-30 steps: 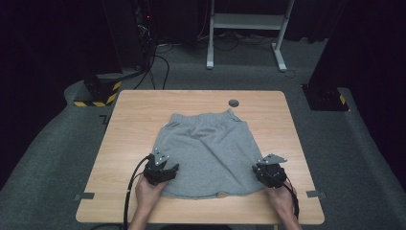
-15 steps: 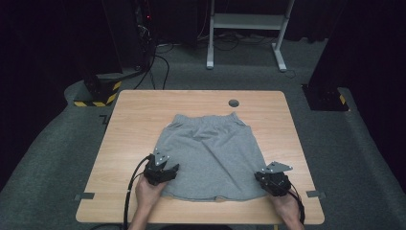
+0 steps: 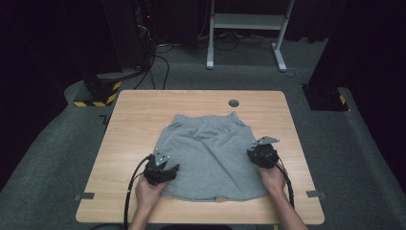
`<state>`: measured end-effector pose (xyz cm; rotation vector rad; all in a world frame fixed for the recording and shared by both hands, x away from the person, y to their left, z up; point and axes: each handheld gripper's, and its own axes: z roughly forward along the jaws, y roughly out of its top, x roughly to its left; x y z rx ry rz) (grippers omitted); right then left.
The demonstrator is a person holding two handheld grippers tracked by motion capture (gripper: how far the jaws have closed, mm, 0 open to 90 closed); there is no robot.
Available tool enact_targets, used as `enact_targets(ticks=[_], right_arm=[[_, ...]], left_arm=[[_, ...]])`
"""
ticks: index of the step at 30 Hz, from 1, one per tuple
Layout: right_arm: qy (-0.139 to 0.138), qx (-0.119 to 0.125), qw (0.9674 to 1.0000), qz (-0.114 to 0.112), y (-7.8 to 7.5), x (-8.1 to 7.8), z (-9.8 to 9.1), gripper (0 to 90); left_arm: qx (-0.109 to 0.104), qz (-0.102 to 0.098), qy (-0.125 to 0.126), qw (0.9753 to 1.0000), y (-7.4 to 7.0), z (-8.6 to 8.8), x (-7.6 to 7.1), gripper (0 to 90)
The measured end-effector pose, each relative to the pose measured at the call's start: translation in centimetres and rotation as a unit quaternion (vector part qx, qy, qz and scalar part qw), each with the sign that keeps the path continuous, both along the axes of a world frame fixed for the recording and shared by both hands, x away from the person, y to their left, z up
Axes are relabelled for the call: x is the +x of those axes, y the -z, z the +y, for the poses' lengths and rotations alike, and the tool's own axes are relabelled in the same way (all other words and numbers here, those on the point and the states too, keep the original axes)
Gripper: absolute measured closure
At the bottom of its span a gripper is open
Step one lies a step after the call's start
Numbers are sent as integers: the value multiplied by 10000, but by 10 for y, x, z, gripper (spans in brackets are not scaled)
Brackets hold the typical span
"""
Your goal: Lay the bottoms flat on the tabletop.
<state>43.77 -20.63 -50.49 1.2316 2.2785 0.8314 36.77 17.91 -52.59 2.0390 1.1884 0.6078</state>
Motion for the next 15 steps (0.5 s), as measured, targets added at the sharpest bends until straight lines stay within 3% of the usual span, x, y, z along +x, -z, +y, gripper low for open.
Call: enact_targets(ticks=[5,12,15], right_arm=[[228,52,9996,137,5,7,-10,733],[526,-93,9985,142,2,5,-26,726],[324,24,9994,-79,-4,1,-15,718]], left_arm=[[-11,-7,19,10000,0,-1,-1,351],[-47,2,125,9999,1,-3,-5,349],[-65,0,118,9999,1,-4,-6,350]])
